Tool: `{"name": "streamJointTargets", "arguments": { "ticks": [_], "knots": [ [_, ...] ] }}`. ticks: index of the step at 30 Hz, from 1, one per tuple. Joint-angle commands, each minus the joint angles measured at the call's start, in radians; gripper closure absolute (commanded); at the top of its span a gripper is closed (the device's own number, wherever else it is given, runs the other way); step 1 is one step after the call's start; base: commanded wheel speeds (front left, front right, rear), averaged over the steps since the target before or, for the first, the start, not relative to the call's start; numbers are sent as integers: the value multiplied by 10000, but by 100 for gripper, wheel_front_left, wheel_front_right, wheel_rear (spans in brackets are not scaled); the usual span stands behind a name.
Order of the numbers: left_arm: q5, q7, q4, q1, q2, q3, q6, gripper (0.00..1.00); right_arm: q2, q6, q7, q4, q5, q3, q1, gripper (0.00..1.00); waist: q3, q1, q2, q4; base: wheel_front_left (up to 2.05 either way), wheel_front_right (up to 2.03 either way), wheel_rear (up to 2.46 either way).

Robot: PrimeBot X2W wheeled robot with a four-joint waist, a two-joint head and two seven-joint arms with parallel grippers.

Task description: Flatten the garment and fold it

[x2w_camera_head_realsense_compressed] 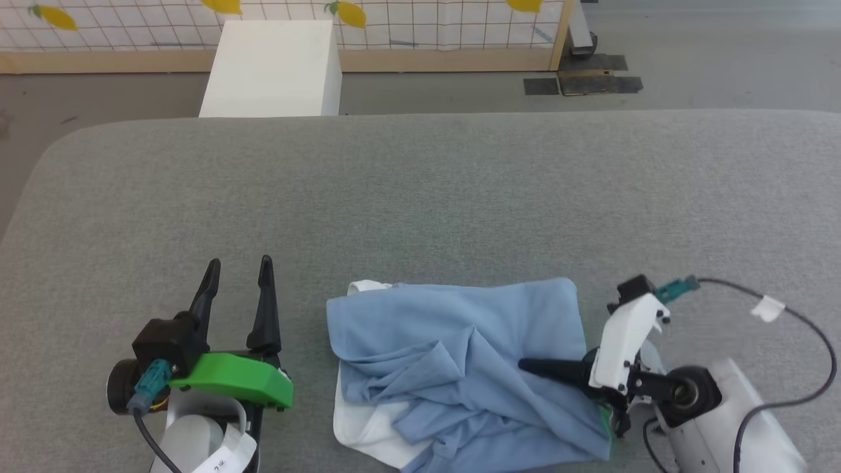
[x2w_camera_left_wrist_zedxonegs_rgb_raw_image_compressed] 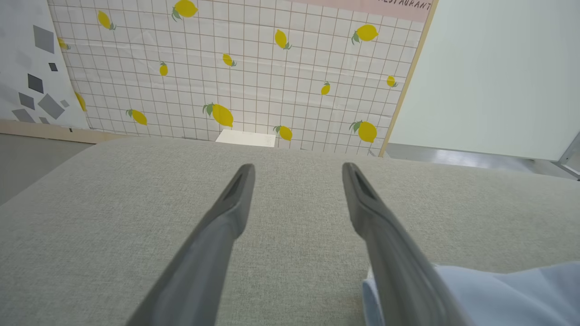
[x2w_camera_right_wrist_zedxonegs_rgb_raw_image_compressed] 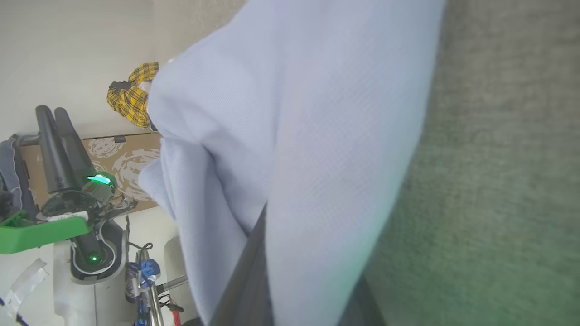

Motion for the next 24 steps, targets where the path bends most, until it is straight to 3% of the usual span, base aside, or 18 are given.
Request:
{"name": "streamJointTargets", "arguments": {
  "ticks": [1, 7, 13, 17, 24],
  "knots": [
    [-76, -36, -51, -115, -26, 22, 49, 0, -125, -13, 113, -345, -312, 14, -263, 100, 47, 0, 0, -134, 0, 0, 0],
    [25, -36, -275, -242, -19, 194, 27, 0, -1071, -13, 280, -2023, -3341, 719, -1065, 100, 379, 0, 0, -999, 0, 0, 0],
    [228, -36, -628, -579, 30, 197, -17, 0, -2105, -13, 257, -2975, -6767, 1588, -2241, 100, 1034, 0, 0, -2312, 0, 0, 0],
    [402, -36, -846, -879, 169, 96, -48, 0, -2404, -13, -202, -2979, -7976, 1743, -2875, 100, 1563, 0, 0, -3148, 0, 0, 0],
    [627, -24, -1107, -1349, 617, -2, -79, 0, -2458, -13, -1511, -2179, -9455, 907, -3675, 100, 2515, 0, 0, -4239, 0, 0, 0]
  ]
}}
